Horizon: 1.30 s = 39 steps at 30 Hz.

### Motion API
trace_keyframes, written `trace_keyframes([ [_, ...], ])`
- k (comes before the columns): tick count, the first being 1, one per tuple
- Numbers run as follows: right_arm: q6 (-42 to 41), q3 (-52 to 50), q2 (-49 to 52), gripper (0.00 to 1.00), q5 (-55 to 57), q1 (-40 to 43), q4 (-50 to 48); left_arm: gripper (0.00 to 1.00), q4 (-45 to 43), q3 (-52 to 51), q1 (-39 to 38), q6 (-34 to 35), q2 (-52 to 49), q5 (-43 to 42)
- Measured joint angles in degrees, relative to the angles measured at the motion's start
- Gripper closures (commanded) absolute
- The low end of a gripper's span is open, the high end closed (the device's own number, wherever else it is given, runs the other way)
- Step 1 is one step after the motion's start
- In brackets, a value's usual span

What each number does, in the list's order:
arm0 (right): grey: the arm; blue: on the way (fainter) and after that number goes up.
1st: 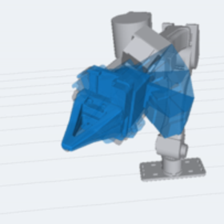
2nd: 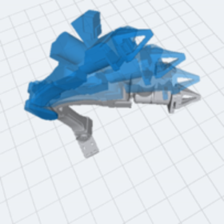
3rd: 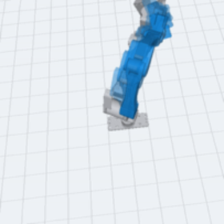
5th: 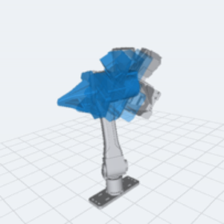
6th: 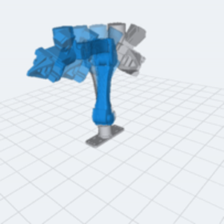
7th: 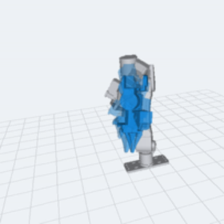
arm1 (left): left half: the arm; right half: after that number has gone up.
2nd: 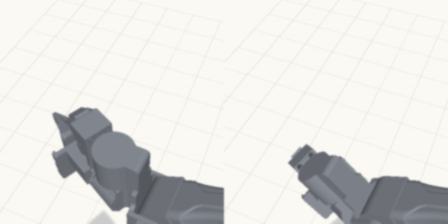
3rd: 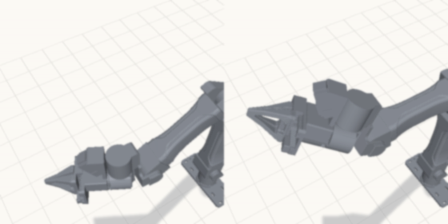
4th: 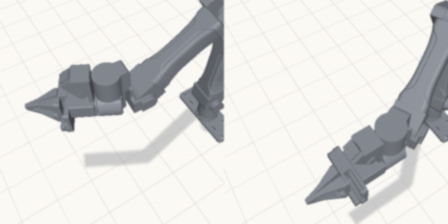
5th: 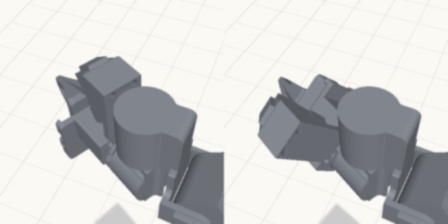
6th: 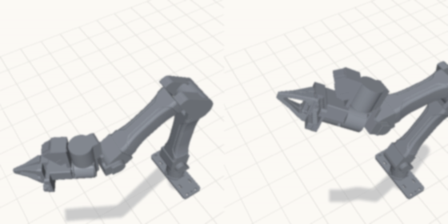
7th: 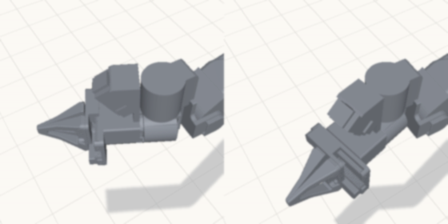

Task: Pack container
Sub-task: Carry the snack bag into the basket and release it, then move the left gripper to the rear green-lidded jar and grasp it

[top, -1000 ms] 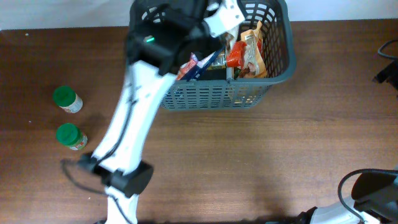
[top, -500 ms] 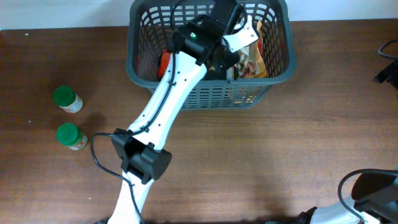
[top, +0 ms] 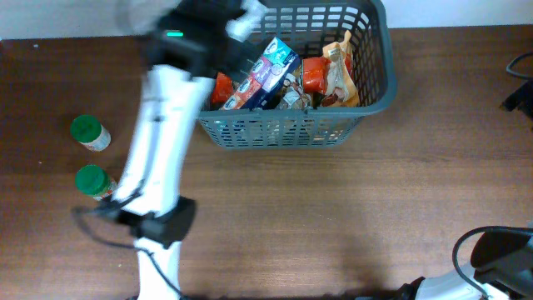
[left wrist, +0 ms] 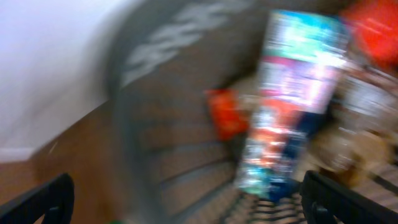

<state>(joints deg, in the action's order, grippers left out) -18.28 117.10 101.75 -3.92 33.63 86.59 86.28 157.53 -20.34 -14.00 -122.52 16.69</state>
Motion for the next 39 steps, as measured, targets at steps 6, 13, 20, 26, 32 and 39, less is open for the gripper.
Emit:
trace_keyframes([
  [6,0.02,0.0,0.0,0.01,-0.02,0.0,0.02,0.01,5.09,1.88,21.44,5.88,6.71,-5.95],
  [13,0.0,0.0,0.0,0.01,0.0,0.0,0.0,0.01,10.12,-5.77,36.74,11.87,2.78,-11.52],
  [20,-0.02,0.0,0.0,0.01,0.0,0.0,0.0,0.01,5.68,-21.62,45.94,13.64,-4.02,-15.04],
  [26,-0.02,0.0,0.0,0.01,0.0,0.0,0.02,0.01,-2.03,-30.08,49.81,11.78,-8.09,-19.52],
  [32,0.0,0.0,0.0,0.01,0.0,0.0,0.02,0.02,-6.56,-31.12,49.11,9.79,-12.44,-22.08],
  [39,-0.02,0.0,0.0,0.01,0.0,0.0,0.02,0.11,-11.43,-31.21,46.64,7.82,-16.31,-22.75],
])
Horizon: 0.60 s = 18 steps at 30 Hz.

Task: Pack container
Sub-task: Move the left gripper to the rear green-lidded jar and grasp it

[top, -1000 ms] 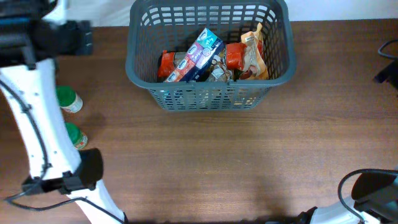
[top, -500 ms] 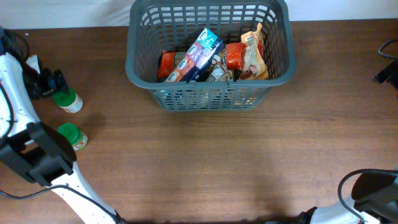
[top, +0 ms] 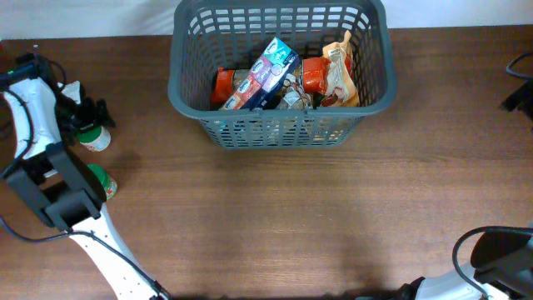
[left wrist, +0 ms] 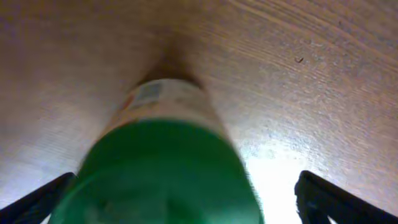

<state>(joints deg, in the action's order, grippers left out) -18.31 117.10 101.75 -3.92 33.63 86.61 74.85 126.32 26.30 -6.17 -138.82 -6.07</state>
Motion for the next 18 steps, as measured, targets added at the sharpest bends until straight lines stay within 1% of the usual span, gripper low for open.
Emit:
trace_keyframes([
  [1,0.02,0.0,0.0,0.01,0.0,0.0,0.0,0.16,-0.17,-0.02,-0.22,-0.17,-0.44,0.0],
  [2,0.02,0.0,0.0,0.01,0.0,0.0,0.0,0.18,-0.39,-0.02,-0.46,-0.07,-0.98,0.04],
  [12,-0.02,0.0,0.0,0.01,0.0,0.0,-0.02,0.18,-0.28,-0.02,-0.57,1.97,-3.23,5.75],
  [15,0.02,0.0,0.0,0.01,0.0,0.0,0.0,0.25,0.09,-0.02,-0.59,2.34,-3.26,6.45],
  [16,0.02,0.0,0.0,0.01,0.0,0.0,0.0,0.3,0.2,-0.02,-0.59,2.54,-3.26,6.56],
  [17,0.02,0.0,0.0,0.01,-0.02,0.0,-0.02,0.41,0.28,-0.02,-0.59,2.56,-3.26,6.58],
  [18,0.02,0.0,0.0,0.01,0.0,0.0,-0.02,0.45,0.55,-0.02,-0.59,2.75,-3.26,6.69],
])
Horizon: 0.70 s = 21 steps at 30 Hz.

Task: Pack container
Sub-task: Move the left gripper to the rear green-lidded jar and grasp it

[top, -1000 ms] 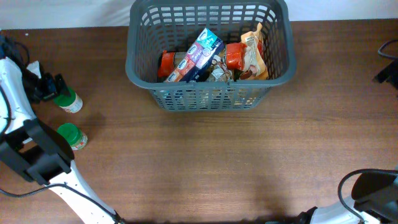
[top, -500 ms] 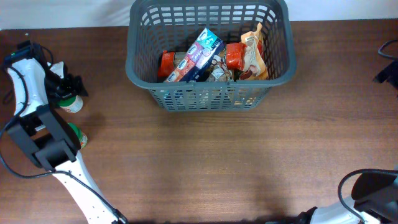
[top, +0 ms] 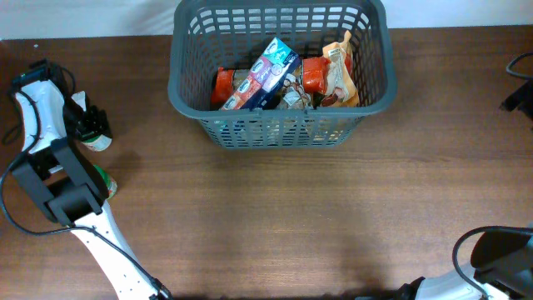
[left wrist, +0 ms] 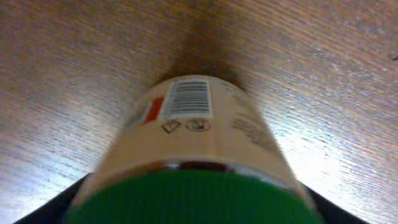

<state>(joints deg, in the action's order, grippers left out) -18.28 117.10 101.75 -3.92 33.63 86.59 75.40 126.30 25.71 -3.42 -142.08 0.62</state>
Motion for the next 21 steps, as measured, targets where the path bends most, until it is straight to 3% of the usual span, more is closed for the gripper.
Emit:
trace_keyframes([
  [3,0.02,0.0,0.0,0.01,-0.02,0.0,0.02,0.62,0.24,0.02,0.0,-0.02,0.0,0.09],
  [7,-0.02,0.0,0.0,0.01,0.0,0.0,0.02,0.96,0.48,0.02,0.02,0.04,0.0,0.07],
  [14,-0.02,0.0,0.0,0.01,0.0,0.0,0.0,0.98,7.76,2.43,-0.13,0.02,-0.37,0.24],
  [17,0.0,0.0,0.0,0.01,0.0,0.0,0.02,0.98,12.92,8.87,-0.46,0.0,-1.03,0.33],
  [21,-0.02,0.0,0.0,0.01,0.0,0.0,0.02,0.98,19.58,25.16,-2.69,-0.24,-0.61,0.72],
])
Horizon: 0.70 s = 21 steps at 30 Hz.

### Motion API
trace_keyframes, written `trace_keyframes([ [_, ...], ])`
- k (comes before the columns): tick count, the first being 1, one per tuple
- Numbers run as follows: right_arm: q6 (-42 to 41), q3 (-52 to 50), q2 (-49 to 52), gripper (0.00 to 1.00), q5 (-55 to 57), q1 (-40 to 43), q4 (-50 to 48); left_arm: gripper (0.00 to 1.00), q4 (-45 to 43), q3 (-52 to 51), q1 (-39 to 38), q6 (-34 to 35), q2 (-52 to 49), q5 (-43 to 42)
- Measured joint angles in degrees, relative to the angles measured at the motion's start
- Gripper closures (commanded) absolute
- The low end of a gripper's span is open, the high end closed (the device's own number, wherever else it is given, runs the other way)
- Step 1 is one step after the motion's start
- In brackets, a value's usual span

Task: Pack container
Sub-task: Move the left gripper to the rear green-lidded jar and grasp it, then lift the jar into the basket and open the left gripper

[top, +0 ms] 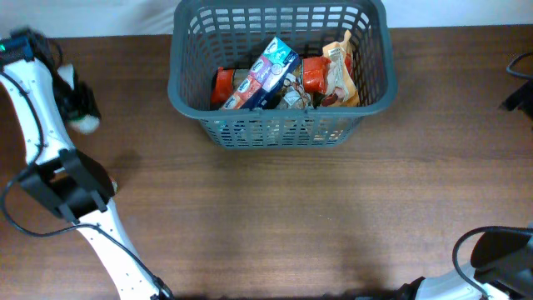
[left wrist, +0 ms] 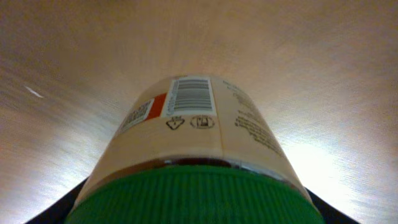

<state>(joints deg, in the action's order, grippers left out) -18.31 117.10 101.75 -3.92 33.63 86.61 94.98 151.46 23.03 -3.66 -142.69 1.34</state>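
Note:
My left gripper [top: 80,103] is shut on a jar with a green lid [left wrist: 193,196], a cream label and a barcode [left wrist: 191,96]. In the left wrist view the jar fills the frame, with the dark fingertips just showing at both lower corners and blurred wood beyond it. Overhead, the jar [top: 83,122] peeks out under the gripper at the table's far left. The grey mesh basket [top: 279,127] stands at the back centre, holding a blue carton [top: 271,67], red packets and an orange bag [top: 340,67]. The right gripper is out of view.
My left arm [top: 37,100] runs down the left side to its base link [top: 71,187], which covers the spot near the left edge. A black cable loop [top: 491,246] lies at the bottom right. Another dark object [top: 518,92] sits at the right edge.
The left gripper with the jar has moved up and slightly left in the overhead view. In the wrist view the table looks farther and blurrier behind the jar.
My left gripper was over the basket, with two green-lidded jars standing at the left. Then it was open around the upper jar. Then it sat low around that jar, and now holds it farther back, while the arm hides the second jar.

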Motion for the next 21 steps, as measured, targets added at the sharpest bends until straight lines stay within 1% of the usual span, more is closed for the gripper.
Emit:
trace_keyframes([
  [2,0.0,0.0,0.0,0.01,0.0,0.0,0.0,0.98,1.2,7.45,-1.88,-0.02,0.9,0.2],
  [6,0.02,0.0,0.0,0.01,0.0,0.0,0.0,0.98,1.31,17.49,-6.88,-0.9,5.05,0.22],
  [10,0.0,0.0,0.0,0.01,0.0,0.0,-0.02,0.98,-0.96,25.07,-14.78,-3.96,11.23,0.17],
  [11,0.0,0.0,0.0,0.01,0.0,0.0,0.0,0.98,-2.08,26.82,-18.4,-5.25,13.75,0.0],
  [13,0.0,0.0,0.0,0.01,0.0,0.0,-0.02,0.98,-4.04,27.87,-25.0,-8.26,17.25,-0.07],
  [17,0.0,0.0,0.0,0.01,0.0,0.0,0.0,0.98,-5.62,27.91,-35.76,-11.76,18.84,-0.46],
  [21,0.02,0.0,0.0,0.01,0.0,0.0,0.0,0.98,-6.01,24.39,-42.64,-13.2,17.38,-0.7],
])
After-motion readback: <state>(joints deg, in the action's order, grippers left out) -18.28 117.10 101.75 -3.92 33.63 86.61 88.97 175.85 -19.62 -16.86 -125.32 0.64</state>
